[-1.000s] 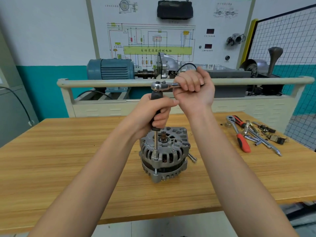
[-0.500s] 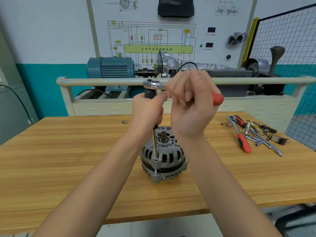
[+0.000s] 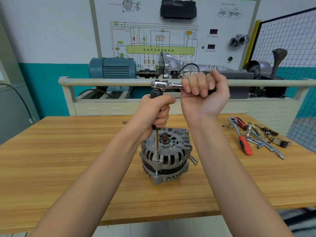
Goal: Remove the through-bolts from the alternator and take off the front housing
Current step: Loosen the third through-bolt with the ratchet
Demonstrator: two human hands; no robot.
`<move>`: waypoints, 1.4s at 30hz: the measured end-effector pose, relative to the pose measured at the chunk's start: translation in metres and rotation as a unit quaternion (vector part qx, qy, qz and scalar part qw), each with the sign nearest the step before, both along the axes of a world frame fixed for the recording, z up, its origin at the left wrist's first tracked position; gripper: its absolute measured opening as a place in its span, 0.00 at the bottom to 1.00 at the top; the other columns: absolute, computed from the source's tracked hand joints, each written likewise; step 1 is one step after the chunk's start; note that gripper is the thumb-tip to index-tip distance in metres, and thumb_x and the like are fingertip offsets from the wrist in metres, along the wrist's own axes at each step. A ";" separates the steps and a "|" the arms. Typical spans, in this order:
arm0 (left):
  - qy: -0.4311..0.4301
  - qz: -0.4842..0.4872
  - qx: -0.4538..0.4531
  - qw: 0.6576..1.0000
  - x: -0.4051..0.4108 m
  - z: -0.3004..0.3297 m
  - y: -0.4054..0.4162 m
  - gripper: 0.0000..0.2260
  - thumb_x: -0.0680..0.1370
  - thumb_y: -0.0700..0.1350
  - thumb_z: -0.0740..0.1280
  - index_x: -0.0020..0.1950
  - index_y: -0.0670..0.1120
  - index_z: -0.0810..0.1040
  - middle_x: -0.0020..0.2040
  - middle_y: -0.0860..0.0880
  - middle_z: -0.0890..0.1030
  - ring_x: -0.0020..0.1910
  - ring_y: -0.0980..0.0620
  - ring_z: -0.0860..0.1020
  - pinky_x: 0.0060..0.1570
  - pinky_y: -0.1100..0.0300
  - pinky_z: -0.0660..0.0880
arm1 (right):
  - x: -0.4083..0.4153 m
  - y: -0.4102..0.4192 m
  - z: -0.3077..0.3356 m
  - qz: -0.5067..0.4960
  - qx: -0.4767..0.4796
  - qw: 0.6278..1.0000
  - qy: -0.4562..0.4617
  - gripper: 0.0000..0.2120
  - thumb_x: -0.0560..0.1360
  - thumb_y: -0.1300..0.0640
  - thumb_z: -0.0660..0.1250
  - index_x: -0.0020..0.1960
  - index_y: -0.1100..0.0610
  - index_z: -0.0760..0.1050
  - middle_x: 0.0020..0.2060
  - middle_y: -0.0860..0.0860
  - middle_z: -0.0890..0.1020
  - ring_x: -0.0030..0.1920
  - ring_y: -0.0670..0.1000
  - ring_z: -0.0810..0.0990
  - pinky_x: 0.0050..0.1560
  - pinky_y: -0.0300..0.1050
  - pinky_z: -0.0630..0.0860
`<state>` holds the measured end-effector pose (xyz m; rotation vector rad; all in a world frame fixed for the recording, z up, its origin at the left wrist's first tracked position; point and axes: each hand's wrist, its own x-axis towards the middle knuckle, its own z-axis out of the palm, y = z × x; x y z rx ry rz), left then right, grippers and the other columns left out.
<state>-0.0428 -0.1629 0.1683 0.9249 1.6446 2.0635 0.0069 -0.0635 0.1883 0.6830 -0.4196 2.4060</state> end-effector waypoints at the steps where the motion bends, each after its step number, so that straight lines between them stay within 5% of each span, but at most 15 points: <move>1: -0.001 0.030 0.007 1.000 0.001 -0.001 0.002 0.21 0.76 0.36 0.62 0.27 0.48 0.58 0.19 0.53 0.57 0.17 0.55 0.53 0.21 0.69 0.53 | 0.004 -0.006 -0.002 -0.047 0.037 0.998 0.011 0.23 0.76 0.61 0.54 0.23 0.54 0.63 0.18 0.48 0.61 0.21 0.48 0.60 0.26 0.41 0.62; 3: -0.001 0.085 0.018 0.996 0.004 -0.002 0.008 0.20 0.76 0.36 0.63 0.28 0.48 0.59 0.20 0.53 0.58 0.18 0.55 0.54 0.21 0.69 0.53 | 0.011 -0.022 -0.006 -0.177 0.122 0.975 0.054 0.22 0.76 0.63 0.55 0.24 0.53 0.65 0.19 0.48 0.64 0.23 0.48 0.62 0.29 0.44 0.63; 6: 0.019 0.160 0.017 0.987 0.010 -0.001 0.015 0.17 0.74 0.37 0.65 0.30 0.48 0.62 0.21 0.54 0.62 0.20 0.56 0.58 0.21 0.66 0.56 | 0.016 -0.046 -0.013 -0.402 0.230 0.880 0.107 0.14 0.73 0.64 0.58 0.31 0.51 0.67 0.25 0.46 0.68 0.25 0.49 0.64 0.29 0.46 0.61; 8: 0.030 0.172 0.019 0.984 0.011 -0.001 0.016 0.14 0.72 0.39 0.65 0.31 0.47 0.62 0.22 0.53 0.63 0.21 0.57 0.60 0.22 0.64 0.58 | 0.016 -0.053 -0.016 -0.452 0.256 0.848 0.105 0.15 0.73 0.63 0.58 0.30 0.51 0.64 0.27 0.46 0.69 0.26 0.49 0.65 0.29 0.46 0.62; 11: 0.038 0.141 0.024 0.989 0.007 -0.004 0.012 0.17 0.74 0.35 0.64 0.31 0.47 0.61 0.21 0.54 0.61 0.20 0.55 0.57 0.21 0.67 0.56 | 0.016 -0.044 -0.014 -0.380 0.224 0.889 0.127 0.16 0.71 0.65 0.58 0.27 0.53 0.62 0.21 0.48 0.65 0.24 0.49 0.62 0.28 0.45 0.58; 16: 0.051 -0.024 0.011 0.998 -0.005 -0.002 -0.004 0.17 0.72 0.35 0.68 0.27 0.46 0.66 0.21 0.50 0.63 0.20 0.53 0.60 0.23 0.64 0.60 | 0.010 -0.006 0.000 -0.065 0.084 0.994 0.030 0.20 0.73 0.62 0.56 0.22 0.55 0.63 0.17 0.48 0.61 0.21 0.48 0.59 0.26 0.41 0.61; 20: 0.039 -0.150 -0.003 0.988 -0.010 0.003 -0.008 0.16 0.70 0.40 0.65 0.25 0.47 0.65 0.20 0.51 0.62 0.17 0.55 0.60 0.23 0.65 0.60 | -0.006 0.013 0.006 0.108 -0.066 0.991 -0.047 0.20 0.73 0.61 0.57 0.23 0.55 0.60 0.17 0.47 0.60 0.19 0.47 0.59 0.24 0.38 0.58; 23: -0.003 -0.146 -0.013 0.989 -0.011 0.004 -0.005 0.20 0.73 0.40 0.65 0.23 0.48 0.62 0.18 0.53 0.59 0.16 0.58 0.56 0.21 0.65 0.52 | -0.007 0.012 0.006 0.080 -0.069 0.993 -0.053 0.22 0.75 0.61 0.56 0.23 0.55 0.61 0.18 0.47 0.60 0.19 0.47 0.59 0.23 0.39 0.59; 28: 0.001 0.028 0.006 1.000 -0.003 0.002 0.004 0.22 0.75 0.36 0.62 0.25 0.49 0.59 0.19 0.53 0.57 0.17 0.55 0.53 0.21 0.68 0.53 | 0.009 -0.016 -0.001 -0.120 0.087 0.989 0.015 0.22 0.78 0.63 0.54 0.24 0.55 0.63 0.19 0.49 0.62 0.23 0.49 0.62 0.28 0.43 0.65; 34: 0.021 0.159 0.016 0.987 0.005 -0.002 0.011 0.15 0.76 0.35 0.62 0.31 0.47 0.64 0.20 0.54 0.64 0.19 0.56 0.59 0.20 0.68 0.57 | 0.022 -0.052 -0.012 -0.420 0.263 0.864 0.090 0.12 0.73 0.63 0.58 0.33 0.51 0.67 0.25 0.48 0.66 0.26 0.51 0.63 0.29 0.49 0.60; 37: 0.027 0.120 0.031 0.992 0.003 -0.003 0.010 0.17 0.74 0.34 0.63 0.30 0.47 0.63 0.20 0.54 0.62 0.19 0.56 0.57 0.20 0.68 0.56 | 0.022 -0.047 -0.010 -0.376 0.241 0.889 0.101 0.13 0.72 0.64 0.58 0.31 0.52 0.66 0.23 0.49 0.64 0.25 0.50 0.61 0.28 0.48 0.58; 42: 0.036 -0.103 0.024 0.994 -0.009 -0.003 -0.006 0.16 0.71 0.39 0.66 0.25 0.47 0.66 0.20 0.52 0.62 0.18 0.55 0.59 0.22 0.66 0.59 | 0.010 -0.005 0.006 -0.051 0.095 0.994 0.013 0.21 0.74 0.62 0.56 0.22 0.54 0.62 0.17 0.48 0.61 0.20 0.48 0.59 0.25 0.41 0.60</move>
